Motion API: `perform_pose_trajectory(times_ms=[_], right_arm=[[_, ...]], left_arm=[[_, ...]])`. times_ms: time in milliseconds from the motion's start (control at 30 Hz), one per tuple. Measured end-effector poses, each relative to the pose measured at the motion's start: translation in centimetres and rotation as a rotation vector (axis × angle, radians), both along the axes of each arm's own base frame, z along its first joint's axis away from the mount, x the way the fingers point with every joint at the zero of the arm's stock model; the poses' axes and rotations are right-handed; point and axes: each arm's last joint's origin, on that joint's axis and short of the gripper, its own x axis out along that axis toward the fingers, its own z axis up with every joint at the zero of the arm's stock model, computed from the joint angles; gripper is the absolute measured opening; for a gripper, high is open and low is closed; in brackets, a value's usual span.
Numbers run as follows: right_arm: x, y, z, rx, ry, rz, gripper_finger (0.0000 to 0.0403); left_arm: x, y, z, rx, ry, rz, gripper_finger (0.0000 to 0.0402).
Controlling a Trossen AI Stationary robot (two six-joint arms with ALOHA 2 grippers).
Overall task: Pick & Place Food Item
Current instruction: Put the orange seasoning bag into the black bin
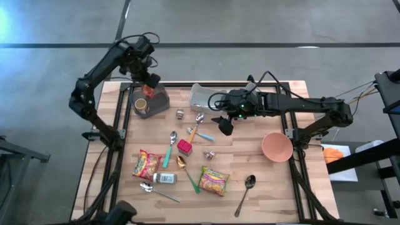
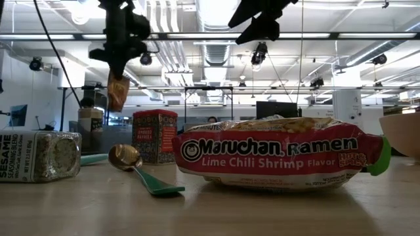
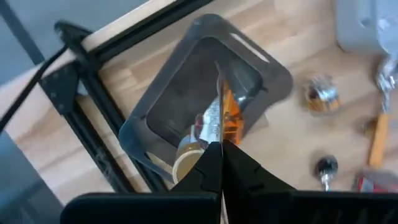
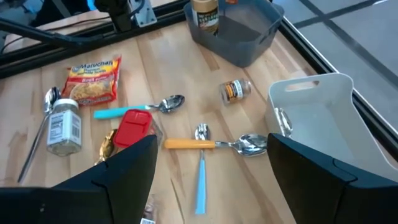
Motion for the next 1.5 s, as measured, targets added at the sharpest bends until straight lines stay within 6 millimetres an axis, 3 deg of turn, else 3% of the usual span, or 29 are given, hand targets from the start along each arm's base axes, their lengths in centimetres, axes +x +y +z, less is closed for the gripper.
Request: perform_pose_trajectory(times_ms=[233, 767, 1500], right_arm=[[0.0, 0.1, 0.0, -0.009, 0.003, 0.012, 0.0302], [0.0, 1.0, -0.2, -0.012, 0.014, 0.050, 0.0302], [-0.1, 1.7, -0.6, -0.024, 0.050, 0.086, 0.0301]], left_arm=[[-1.6, -0.5, -1.8, 0.073, -0.063, 0.153, 0.0000], [-2.9, -1.2, -4.1, 0.091, 0.086, 0.326, 0.0000], [-3.0, -1.8, -6.3, 0.039, 0.156, 0.271, 0.0000]])
